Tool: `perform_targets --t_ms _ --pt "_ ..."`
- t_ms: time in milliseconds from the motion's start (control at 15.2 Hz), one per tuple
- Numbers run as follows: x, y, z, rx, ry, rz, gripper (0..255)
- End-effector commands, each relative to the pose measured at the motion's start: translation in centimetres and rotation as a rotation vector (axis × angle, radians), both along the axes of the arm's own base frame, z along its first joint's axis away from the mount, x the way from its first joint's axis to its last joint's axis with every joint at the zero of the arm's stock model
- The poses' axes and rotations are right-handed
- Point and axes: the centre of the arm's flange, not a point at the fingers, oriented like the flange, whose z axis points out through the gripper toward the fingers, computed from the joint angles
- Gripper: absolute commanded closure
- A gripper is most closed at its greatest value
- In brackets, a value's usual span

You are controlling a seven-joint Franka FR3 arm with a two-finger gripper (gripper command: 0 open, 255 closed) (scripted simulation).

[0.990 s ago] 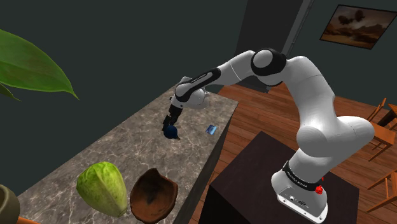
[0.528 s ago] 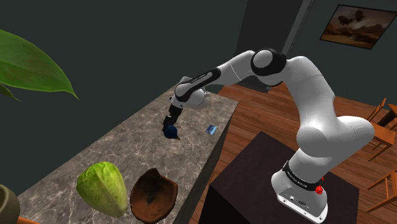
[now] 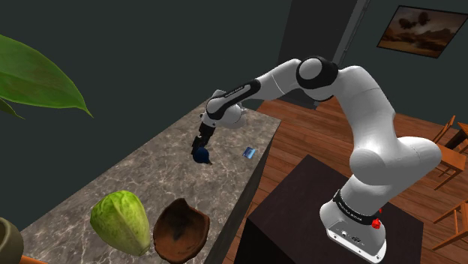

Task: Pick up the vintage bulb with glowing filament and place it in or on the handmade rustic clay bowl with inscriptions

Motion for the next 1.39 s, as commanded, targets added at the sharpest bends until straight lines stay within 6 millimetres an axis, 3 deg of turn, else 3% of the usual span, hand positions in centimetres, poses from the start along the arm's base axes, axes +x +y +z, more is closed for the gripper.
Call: perform_targets --t_ms 0,1056,1122,1188,1320 --pt "0.0 0.0 0.7 0.000 0.001 0.000 255" --pt "0.0 0.0 9.2 0.000 0.001 0.000 255" --pt "0.0 0.1 8.6 0.000 0.000 0.000 255" --pt "0.0 0.1 8.6 0.000 0.000 0.000 0" --pt "-0.6 4.2 8.3 -0.152 0.045 -0.035 0"
